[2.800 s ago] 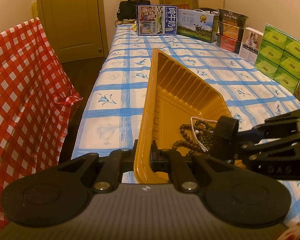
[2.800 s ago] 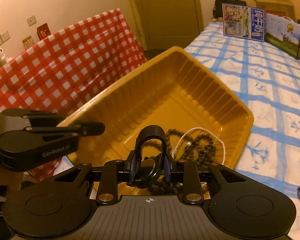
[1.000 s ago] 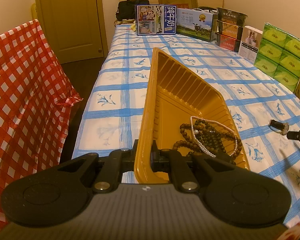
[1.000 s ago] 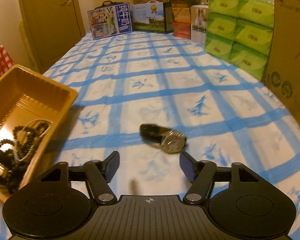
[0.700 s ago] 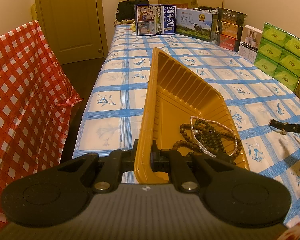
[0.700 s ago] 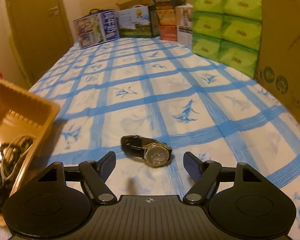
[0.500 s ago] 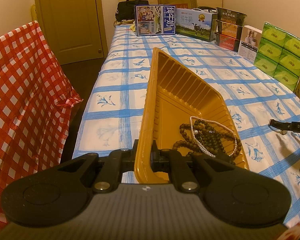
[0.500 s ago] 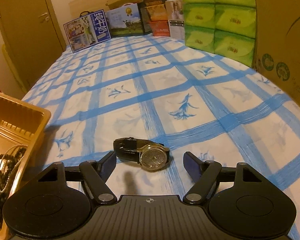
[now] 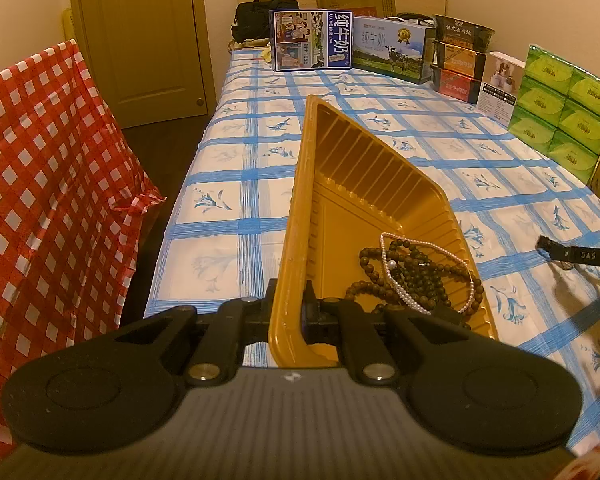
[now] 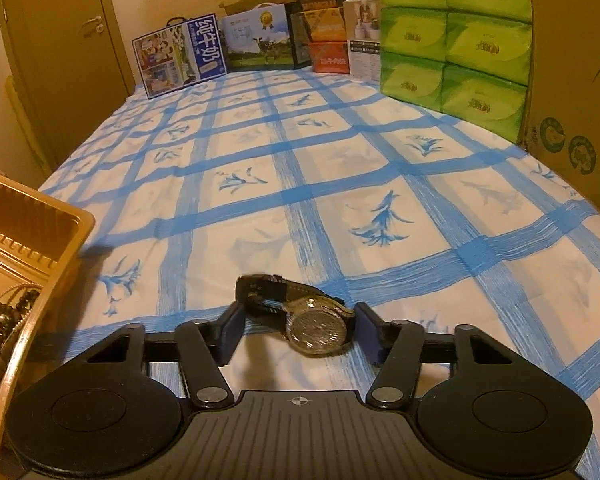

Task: Organize jewelry
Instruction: 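Close the right tool on the wristwatch face, then carry the wristwatch into the tray with the right tool and open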

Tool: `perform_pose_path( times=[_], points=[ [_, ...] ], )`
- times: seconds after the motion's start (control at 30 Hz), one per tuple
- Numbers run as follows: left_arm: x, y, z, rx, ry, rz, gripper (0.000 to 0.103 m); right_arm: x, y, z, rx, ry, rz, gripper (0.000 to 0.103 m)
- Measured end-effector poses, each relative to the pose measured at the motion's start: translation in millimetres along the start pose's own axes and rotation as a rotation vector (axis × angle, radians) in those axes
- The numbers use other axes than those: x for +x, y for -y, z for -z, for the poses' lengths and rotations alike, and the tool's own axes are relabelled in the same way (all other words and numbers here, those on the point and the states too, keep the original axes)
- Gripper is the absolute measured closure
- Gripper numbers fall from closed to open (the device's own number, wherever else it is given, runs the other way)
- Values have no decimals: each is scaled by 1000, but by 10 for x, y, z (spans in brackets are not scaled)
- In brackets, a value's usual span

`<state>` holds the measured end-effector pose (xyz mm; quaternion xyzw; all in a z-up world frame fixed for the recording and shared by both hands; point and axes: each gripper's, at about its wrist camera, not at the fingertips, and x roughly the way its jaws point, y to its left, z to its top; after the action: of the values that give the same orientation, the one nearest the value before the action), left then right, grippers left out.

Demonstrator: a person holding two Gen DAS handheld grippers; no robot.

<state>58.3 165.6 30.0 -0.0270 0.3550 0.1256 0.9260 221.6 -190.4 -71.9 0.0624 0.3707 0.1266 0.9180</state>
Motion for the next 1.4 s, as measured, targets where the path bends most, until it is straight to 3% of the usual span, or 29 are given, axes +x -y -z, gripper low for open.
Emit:
perform_pose_path(
  times=[0.03, 0.2, 0.8, 1.4],
  points=[
    [1, -1, 0, 0, 0, 0, 95, 1, -1, 4, -5, -2, 8, 64],
    [-2, 2, 2, 0, 0, 0, 95, -6, 0, 13, -24, 0, 12, 67],
    [-1, 6, 4, 0, 0, 0, 95, -240, -88, 69, -76, 18, 3, 68],
    [-2, 10, 4, 1, 0, 0, 95, -483, -471, -97, -121, 42, -97, 68]
  ],
)
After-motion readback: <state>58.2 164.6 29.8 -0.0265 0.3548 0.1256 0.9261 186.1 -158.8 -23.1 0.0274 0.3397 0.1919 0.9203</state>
